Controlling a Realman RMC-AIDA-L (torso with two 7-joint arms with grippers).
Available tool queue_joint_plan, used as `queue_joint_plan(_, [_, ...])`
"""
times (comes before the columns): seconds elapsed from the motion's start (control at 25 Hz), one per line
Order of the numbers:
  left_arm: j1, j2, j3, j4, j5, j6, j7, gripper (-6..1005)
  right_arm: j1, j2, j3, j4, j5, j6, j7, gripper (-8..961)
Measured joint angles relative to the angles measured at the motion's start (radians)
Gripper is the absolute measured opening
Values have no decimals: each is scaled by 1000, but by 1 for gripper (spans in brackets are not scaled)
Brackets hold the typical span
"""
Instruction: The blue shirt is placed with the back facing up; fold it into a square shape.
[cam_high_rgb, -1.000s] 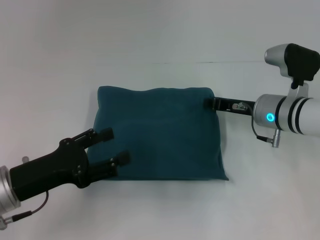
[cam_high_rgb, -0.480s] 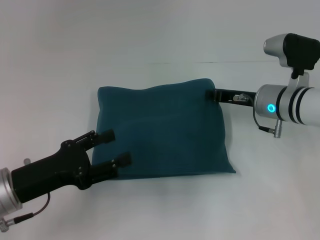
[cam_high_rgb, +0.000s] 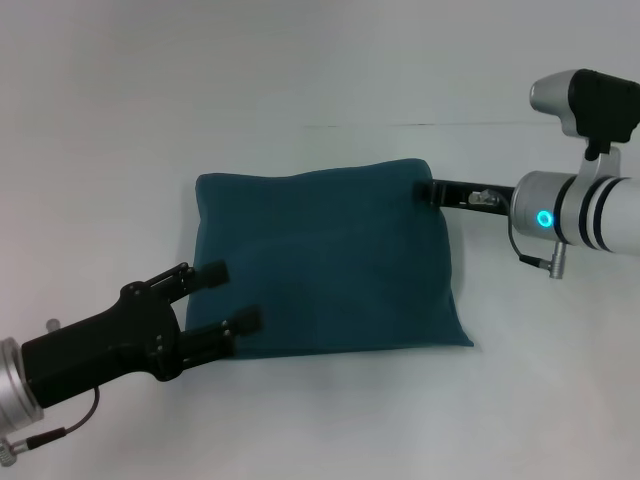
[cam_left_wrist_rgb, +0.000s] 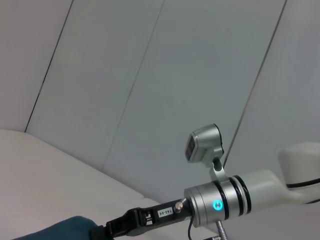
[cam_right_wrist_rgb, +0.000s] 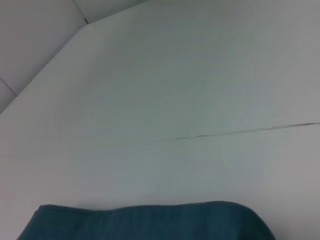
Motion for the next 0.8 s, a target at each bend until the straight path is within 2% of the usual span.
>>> queue_joint_plan(0.2, [1, 0, 0, 0, 0, -1, 0, 866, -15, 1, 4, -2, 2, -3, -7, 27])
queue_joint_plan(0.4, [2, 0, -3, -10, 0, -3, 0, 866, -68, 6, 7, -65, 28, -29, -13, 87])
queue_joint_plan(0.64, [0, 0, -2, -12, 0, -4, 0, 867, -134, -2, 0, -159, 62, -193, -20, 278])
queue_joint_plan(0.8, [-3, 0, 0, -15, 0, -5, 1, 867, -143, -1, -1, -171, 61, -293, -58, 477])
